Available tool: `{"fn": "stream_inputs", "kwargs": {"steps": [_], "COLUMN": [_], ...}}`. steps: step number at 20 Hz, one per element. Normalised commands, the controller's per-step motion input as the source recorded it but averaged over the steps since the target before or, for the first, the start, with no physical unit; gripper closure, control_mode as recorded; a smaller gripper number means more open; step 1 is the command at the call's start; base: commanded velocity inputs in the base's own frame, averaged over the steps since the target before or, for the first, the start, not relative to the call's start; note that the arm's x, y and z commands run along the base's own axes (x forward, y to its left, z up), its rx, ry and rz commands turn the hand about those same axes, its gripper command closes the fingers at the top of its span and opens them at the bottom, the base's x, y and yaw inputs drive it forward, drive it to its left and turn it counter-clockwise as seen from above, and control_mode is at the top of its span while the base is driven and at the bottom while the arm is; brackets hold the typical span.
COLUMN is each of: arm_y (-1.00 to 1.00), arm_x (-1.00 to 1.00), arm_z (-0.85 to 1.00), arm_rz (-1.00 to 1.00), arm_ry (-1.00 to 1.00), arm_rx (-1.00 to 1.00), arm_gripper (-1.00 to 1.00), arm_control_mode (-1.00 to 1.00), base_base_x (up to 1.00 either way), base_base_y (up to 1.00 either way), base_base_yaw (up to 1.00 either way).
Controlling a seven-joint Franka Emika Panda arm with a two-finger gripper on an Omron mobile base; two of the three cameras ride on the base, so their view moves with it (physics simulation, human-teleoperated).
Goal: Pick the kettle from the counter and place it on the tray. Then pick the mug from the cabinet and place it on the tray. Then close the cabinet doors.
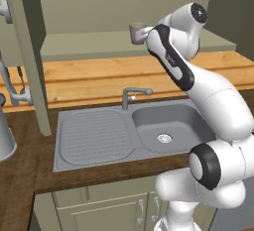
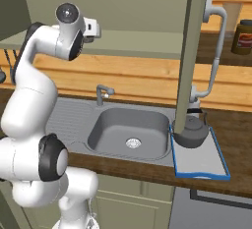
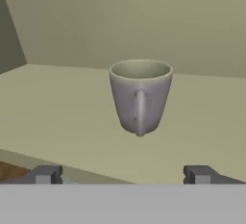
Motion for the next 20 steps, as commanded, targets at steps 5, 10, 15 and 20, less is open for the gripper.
{"fn": "stream_inputs", "kwargs": {"steps": [5, 10, 15, 20], "arm_y": [0.05, 0.06, 0.01, 0.00], "arm_x": [0.18, 0.26, 0.26, 0.12], "arm_z": [0.00, -0.01, -0.04, -0.02], "arm_rz": [0.00, 0.00, 0.00, 0.00], "arm_ry": [0.00, 0.00, 0.02, 0.05], "arm_rx": [0.00, 0.00, 0.00, 0.00], "arm_gripper": [-1.00, -1.00, -1.00, -1.00], "arm_control_mode": [-1.00, -1.00, -1.00, -1.00], "base_base_x": [0.00, 0.00, 0.00, 0.00], "base_base_y": [0.00, 0.00, 0.00, 0.00], "base_base_yaw": [0.00, 0.00, 0.00, 0.00]}}
